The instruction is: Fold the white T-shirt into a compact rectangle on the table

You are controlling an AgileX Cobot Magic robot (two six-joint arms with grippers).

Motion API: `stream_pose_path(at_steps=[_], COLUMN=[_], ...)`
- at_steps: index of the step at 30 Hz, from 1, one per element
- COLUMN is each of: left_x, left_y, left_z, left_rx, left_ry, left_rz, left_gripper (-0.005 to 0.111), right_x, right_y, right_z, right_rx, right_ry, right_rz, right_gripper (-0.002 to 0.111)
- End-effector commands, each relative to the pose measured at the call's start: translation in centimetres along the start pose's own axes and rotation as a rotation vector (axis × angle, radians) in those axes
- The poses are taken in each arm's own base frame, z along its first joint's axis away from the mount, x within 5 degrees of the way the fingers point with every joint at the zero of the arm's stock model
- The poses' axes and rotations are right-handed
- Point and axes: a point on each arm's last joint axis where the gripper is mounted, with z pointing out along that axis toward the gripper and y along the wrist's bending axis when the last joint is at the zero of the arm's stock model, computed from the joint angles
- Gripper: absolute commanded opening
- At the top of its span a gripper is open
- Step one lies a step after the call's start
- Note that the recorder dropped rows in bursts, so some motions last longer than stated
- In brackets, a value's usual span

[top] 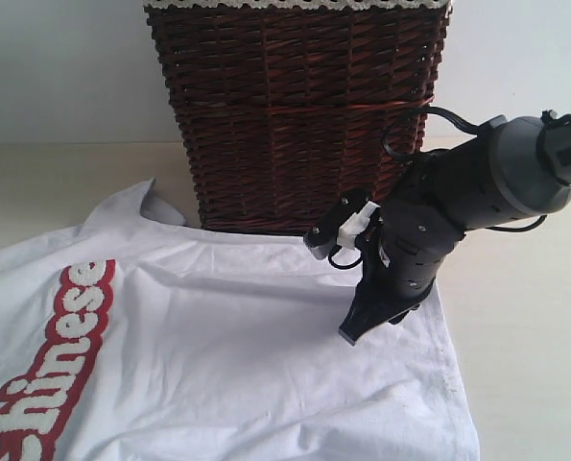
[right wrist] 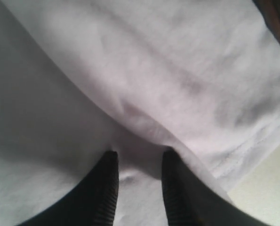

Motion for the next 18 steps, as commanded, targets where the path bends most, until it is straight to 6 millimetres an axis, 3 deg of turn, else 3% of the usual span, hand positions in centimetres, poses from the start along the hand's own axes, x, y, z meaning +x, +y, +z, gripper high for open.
stream_pose_path(at_steps=[1,5,8,12,14,18], left_x=[-0.6,1.2,2.1,4.0,4.7,4.5], left_y=[-1.4,-1.9,-1.6,-1.9,-2.4,-3.7], left_z=[-1.4,-2.4,-3.0,-2.2,-1.2,1.2], left_rx=[0.242,0.310,0.244,0.214,0.175,0.104], left_ry=[-0.052,0.116,0.193,0.350,0.383,0.289], left_rz=[0.066,0.279,0.295,0.379,0.454,0.482], left_gripper=[0.005,0.014,0.026,0.067,0.081,0.082], right_x=[0.0,0.0,0.0,0.0,0.0,0.0], right_y=[-0.2,-0.2,-0.2,-0.2,-0.2,-0.2], right_z=[-0.3,-0.3,-0.3,-0.3,-0.3,-0.3], right_rx=[-0.002,-0.002,-0.002,-0.002,-0.002,-0.002], right_ry=[-0.010,-0.010,-0.010,-0.006,-0.006,-0.008], right_rz=[0.008,0.008,0.008,0.008,0.008,0.008], right_gripper=[0.034,0.034,0.034,0.034,0.034,0.034])
